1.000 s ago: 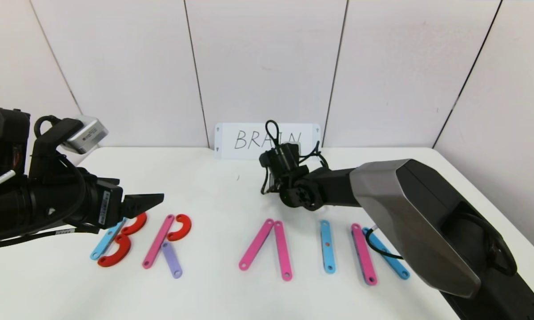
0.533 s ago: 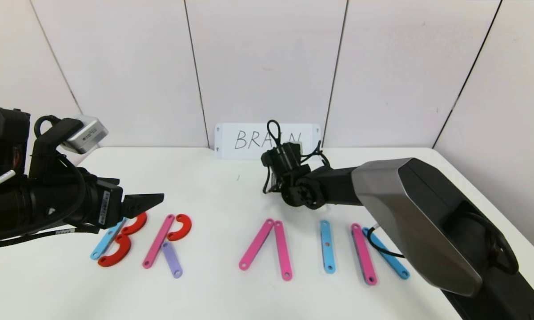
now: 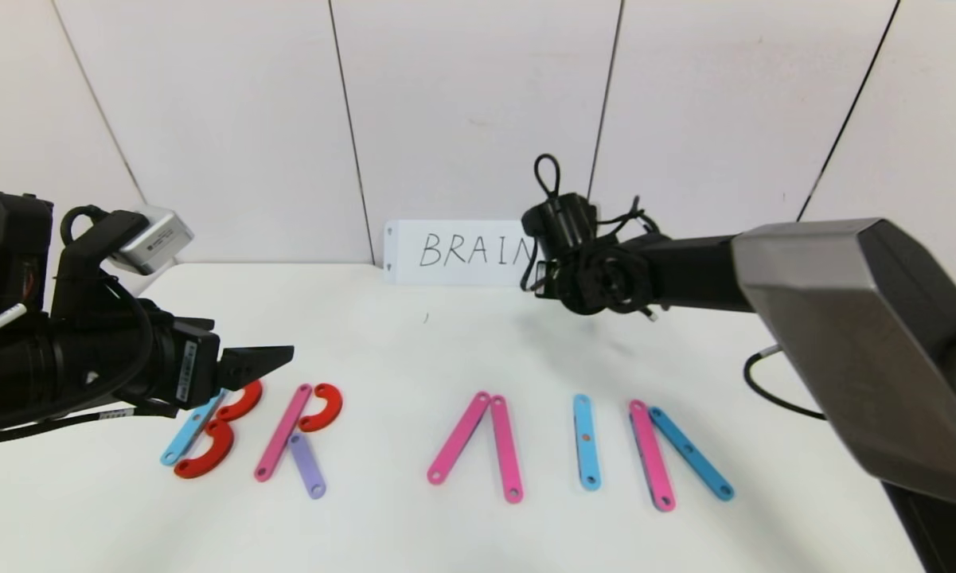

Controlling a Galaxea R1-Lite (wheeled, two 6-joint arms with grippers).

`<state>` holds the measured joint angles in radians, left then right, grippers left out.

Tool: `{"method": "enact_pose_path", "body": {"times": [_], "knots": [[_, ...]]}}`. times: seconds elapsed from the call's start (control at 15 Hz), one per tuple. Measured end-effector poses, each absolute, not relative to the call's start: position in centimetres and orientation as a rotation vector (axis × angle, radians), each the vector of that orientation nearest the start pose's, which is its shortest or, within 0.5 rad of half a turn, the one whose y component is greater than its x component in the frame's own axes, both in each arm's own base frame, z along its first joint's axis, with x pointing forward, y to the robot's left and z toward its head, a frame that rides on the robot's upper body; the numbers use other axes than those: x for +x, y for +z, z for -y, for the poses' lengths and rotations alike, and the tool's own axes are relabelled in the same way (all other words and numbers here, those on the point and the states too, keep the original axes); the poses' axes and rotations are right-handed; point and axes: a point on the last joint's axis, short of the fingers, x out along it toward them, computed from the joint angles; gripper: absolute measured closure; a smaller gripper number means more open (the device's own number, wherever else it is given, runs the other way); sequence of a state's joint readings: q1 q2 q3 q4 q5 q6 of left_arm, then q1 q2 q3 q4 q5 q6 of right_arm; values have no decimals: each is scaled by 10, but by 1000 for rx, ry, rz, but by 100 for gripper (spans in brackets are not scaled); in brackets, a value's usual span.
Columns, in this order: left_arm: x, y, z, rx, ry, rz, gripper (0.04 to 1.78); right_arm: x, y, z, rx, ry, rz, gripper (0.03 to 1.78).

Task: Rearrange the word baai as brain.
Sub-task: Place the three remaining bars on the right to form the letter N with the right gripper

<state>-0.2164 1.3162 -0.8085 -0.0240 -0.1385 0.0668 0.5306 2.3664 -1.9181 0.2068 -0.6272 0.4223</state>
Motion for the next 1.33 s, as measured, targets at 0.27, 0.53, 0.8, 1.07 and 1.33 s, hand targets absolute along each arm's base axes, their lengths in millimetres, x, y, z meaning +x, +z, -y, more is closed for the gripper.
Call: {"method": "enact_pose_path", "body": {"times": [0.27, 0.53, 0.8, 1.07, 1.33], "knots": [[199, 224, 47, 84, -365, -473, 9, 384, 198, -186, 37, -259, -543, 150], [199, 224, 47, 83, -364, -473, 9, 317, 219, -141, -22, -279, -594, 150], [199, 224, 47, 84, -365, -472, 9, 251, 216, -107, -32, -266, -560, 150], [198, 223, 48, 85, -370, -475, 9, 212, 185, -91, -19, -217, -551, 150], [199, 223, 48, 86, -371, -478, 9, 199, 155, -92, 93, -8, -605, 150]]}}
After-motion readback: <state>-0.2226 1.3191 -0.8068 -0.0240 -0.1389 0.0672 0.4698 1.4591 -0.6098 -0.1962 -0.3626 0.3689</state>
